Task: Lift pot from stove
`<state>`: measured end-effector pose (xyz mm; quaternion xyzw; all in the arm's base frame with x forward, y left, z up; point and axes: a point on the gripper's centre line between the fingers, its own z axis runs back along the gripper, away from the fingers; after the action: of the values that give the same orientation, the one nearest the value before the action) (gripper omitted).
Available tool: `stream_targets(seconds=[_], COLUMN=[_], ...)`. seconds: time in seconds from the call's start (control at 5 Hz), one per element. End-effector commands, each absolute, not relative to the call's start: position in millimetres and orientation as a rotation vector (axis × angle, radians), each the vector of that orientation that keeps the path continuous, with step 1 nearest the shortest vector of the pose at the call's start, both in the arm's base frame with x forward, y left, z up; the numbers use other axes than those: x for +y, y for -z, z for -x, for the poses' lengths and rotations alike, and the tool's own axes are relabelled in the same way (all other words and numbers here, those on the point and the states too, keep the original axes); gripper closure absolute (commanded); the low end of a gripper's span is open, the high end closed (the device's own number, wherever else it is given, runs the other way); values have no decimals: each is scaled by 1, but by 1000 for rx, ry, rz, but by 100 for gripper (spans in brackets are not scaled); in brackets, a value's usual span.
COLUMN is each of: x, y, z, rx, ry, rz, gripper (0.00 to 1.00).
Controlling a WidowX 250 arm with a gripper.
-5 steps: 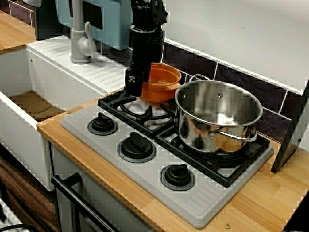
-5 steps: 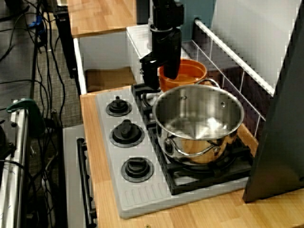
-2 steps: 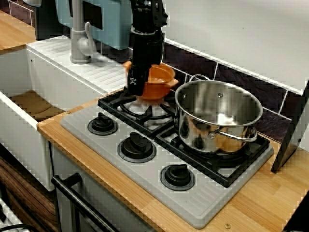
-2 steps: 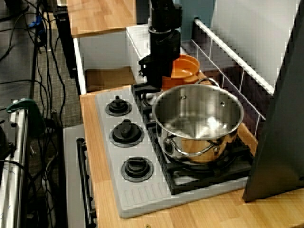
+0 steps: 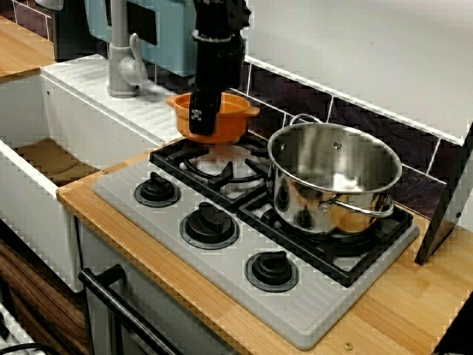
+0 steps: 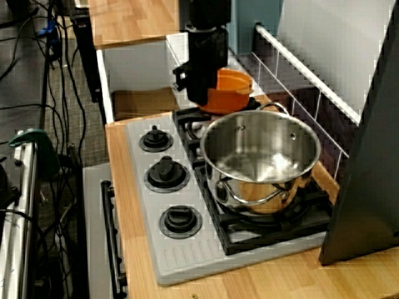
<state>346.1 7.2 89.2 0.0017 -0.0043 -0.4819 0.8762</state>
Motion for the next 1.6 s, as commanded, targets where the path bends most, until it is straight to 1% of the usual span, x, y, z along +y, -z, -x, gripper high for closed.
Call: stream_targets(seconds=[0.0,0.2,0.4,0.6,1.0,1.4], x=[-6,-8,-8,-10,-12,-7], y=[-201,-228,-242,-251,-261,-259], z=[-318,-308,-304,-303,-299,-302], rx=[-204,-244,-264,-275,-285,-281], ry=[1005,996,990,986,982,972], rz=[-44,-54,-68,-71,-69,-61], gripper=[100,100,100,100,100,100])
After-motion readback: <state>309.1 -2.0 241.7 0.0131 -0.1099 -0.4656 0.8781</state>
